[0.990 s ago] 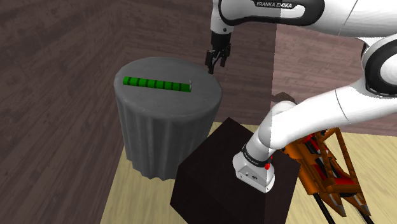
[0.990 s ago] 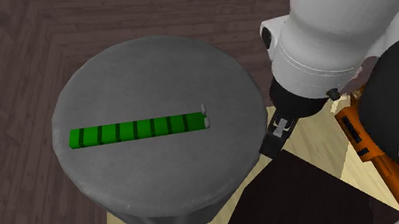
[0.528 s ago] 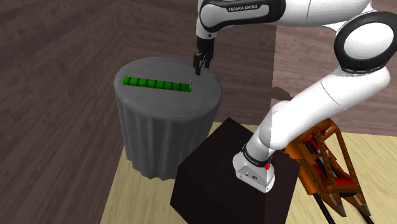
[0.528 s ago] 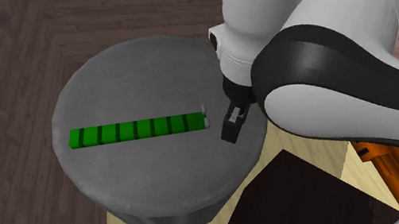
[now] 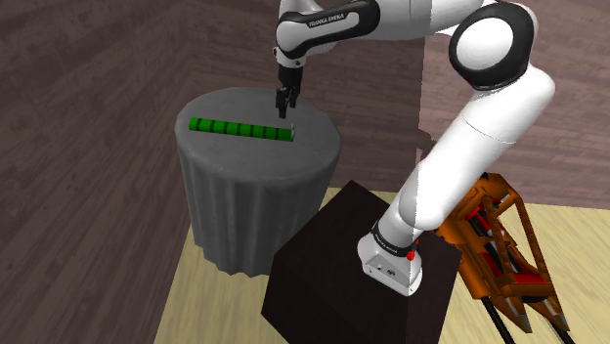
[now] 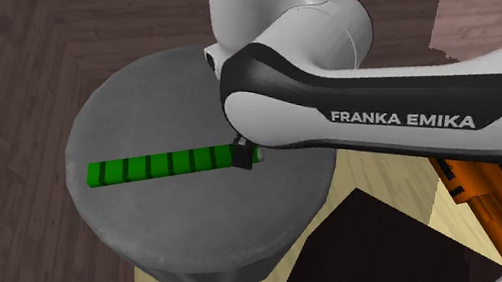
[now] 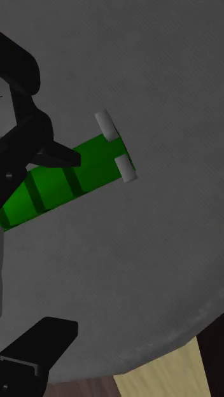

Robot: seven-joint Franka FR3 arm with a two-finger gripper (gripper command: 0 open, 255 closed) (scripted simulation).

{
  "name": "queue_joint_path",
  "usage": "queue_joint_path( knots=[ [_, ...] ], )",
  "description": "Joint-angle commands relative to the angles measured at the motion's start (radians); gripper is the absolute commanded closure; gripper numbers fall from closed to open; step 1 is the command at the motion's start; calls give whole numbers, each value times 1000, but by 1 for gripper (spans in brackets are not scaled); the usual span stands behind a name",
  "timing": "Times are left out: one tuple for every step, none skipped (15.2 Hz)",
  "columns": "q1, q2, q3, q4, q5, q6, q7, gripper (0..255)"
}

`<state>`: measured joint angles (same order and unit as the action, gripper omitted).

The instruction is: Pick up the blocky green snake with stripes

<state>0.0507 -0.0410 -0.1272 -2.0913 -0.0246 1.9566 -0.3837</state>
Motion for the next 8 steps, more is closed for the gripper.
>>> queue_joint_path(
  knots=[
    [2,78,-1,55,24,24,-56,0],
    [3,115,0,84,35,33,-81,0],
    [2,153,3,114,47,40,-106,0],
    [2,191,6,146,59,46,-131,0],
    [1,228,11,179,70,51,-155,0],
    [-1,266,16,213,80,54,-177,0],
    [-2,304,21,249,90,56,-200,0],
    [-4,342,28,286,99,56,-221,0]
  ],
)
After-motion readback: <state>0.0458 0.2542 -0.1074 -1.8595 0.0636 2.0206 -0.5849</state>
